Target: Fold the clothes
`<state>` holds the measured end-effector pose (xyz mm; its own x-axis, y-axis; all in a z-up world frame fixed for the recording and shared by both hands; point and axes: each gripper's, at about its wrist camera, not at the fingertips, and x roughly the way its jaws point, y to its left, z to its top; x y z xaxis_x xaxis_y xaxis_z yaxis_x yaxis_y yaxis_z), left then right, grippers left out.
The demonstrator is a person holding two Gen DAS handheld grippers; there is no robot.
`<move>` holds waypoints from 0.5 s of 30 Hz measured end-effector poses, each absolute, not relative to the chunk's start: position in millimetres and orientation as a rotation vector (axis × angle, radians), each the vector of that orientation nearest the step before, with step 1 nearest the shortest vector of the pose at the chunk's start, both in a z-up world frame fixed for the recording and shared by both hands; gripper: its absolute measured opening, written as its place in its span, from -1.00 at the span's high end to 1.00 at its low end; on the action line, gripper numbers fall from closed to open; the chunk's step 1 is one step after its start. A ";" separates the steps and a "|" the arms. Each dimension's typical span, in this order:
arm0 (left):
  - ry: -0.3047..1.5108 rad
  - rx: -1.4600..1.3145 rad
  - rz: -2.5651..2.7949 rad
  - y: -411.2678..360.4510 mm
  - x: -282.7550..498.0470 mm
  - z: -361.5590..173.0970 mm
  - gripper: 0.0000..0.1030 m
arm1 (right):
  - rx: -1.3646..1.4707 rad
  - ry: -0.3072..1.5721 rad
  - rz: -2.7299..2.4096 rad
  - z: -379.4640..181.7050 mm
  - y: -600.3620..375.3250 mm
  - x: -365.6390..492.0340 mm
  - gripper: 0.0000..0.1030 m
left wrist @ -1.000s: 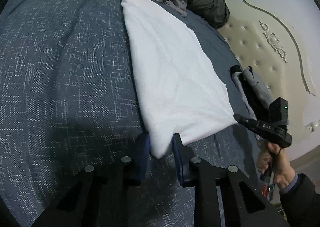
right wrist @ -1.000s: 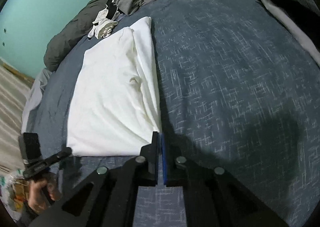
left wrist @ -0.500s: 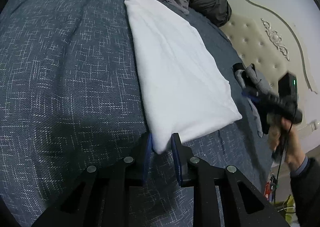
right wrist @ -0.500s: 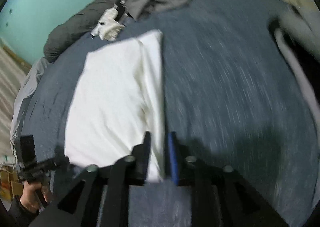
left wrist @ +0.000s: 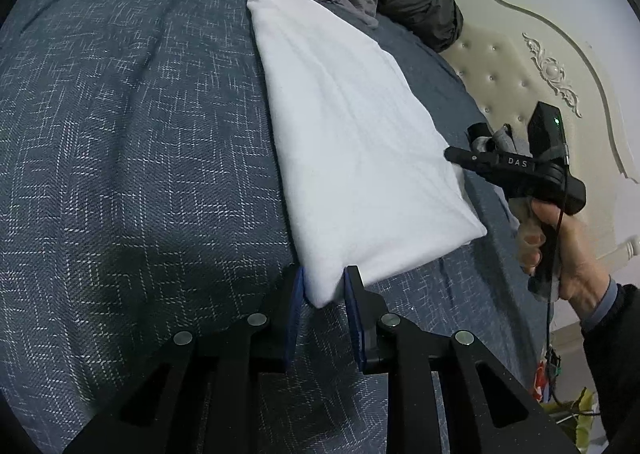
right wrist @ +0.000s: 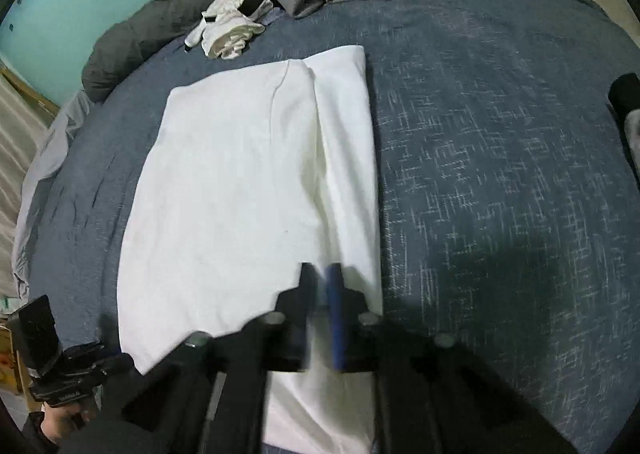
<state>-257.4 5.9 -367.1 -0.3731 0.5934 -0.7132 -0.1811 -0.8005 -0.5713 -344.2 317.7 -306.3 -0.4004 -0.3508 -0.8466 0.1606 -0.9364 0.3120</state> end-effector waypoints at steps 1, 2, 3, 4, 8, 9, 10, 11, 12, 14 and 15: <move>-0.557 -1.382 2.197 5.9 -257.5 -367.2 0.54 | 1.484 -0.286 -2.406 -304.1 321.8 -342.1 0.92; -0.558 -1.382 2.196 5.6 -257.6 -367.2 0.54 | 1.470 -0.316 -2.420 -303.4 325.7 -340.9 0.93; -0.558 -1.383 2.196 5.3 -257.8 -367.3 0.54 | 1.467 -0.349 -2.423 -304.6 329.4 -340.8 0.93; -0.560 -1.383 2.195 5.0 -257.7 -367.5 0.54 | 1.468 -0.383 -2.420 -306.5 332.2 -341.2 0.93; -0.564 -1.386 2.193 4.6 -257.9 -366.9 0.54 | 1.481 -0.511 -2.389 -315.7 339.1 -344.8 0.91; -0.565 -1.387 2.192 4.5 -258.0 -366.9 0.54 | 1.474 -0.514 -2.404 -313.7 340.2 -343.7 0.89; -0.567 -1.388 2.191 4.4 -258.1 -366.8 0.54 | 1.467 -0.518 -2.412 -311.0 340.8 -341.9 0.89; -0.568 -1.388 2.191 4.2 -258.2 -366.8 0.54 | 1.455 -0.537 -2.393 -308.7 341.4 -339.4 0.87; -0.569 -1.388 2.190 4.1 -258.3 -366.9 0.54 | 1.451 -0.547 -2.369 -307.6 341.6 -337.4 0.80; -0.569 -1.389 2.189 3.8 -258.2 -367.2 0.54 | 1.467 -0.493 -2.358 -306.0 338.5 -332.5 0.65; -0.569 -1.389 2.189 3.7 -258.2 -367.3 0.54 | 1.476 -0.468 -2.353 -306.1 337.1 -330.7 0.64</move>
<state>-258.2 3.7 -367.3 -0.3680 0.5973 -0.7126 -0.1751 -0.7972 -0.5778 -330.7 337.1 -306.1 -0.4129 -0.4359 -0.7997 0.0964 -0.8940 0.4375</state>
